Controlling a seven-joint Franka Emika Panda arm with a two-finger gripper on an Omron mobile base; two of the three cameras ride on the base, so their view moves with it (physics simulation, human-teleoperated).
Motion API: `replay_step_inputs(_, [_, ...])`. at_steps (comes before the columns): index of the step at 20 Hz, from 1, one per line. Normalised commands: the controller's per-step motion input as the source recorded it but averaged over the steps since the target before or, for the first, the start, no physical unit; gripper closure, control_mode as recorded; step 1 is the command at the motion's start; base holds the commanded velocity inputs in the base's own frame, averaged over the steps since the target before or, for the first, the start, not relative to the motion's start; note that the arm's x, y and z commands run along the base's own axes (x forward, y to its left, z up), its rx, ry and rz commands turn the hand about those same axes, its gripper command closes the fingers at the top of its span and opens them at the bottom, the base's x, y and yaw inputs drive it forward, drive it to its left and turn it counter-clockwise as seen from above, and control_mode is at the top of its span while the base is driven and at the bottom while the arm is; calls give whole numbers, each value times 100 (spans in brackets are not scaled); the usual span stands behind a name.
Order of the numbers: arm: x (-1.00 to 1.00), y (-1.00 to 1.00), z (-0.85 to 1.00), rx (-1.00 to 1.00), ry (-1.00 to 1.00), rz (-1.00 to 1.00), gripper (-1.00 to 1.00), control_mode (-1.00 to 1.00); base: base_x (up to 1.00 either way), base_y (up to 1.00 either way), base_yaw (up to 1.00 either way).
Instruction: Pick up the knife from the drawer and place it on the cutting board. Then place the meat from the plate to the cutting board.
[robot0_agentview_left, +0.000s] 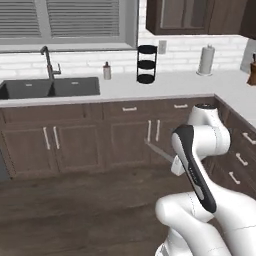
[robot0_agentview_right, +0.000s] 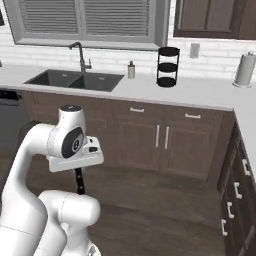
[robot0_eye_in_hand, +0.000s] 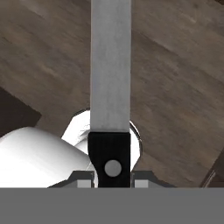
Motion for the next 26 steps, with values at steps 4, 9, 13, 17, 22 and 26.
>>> replay_step_inputs(4, [0, 0, 0, 0, 0, 0, 100, 100, 0, 24, 75])
replay_step_inputs(9, [0, 0, 0, 0, 0, 0, 100, 100, 3, 26, 77])
replay_step_inputs(13, [0, 0, 0, 0, 0, 0, 100, 100, 4, 35, 91])
replay_step_inputs(17, [0, 0, 0, 0, 0, 0, 100, 100, 0, 37, 96])
replay_step_inputs(22, [0, 0, 0, 0, 0, 0, 100, 100, 0, 20, 86])
replay_step_inputs(26, [0, 0, 0, 0, 0, 0, 100, 100, 7, -80, 30])
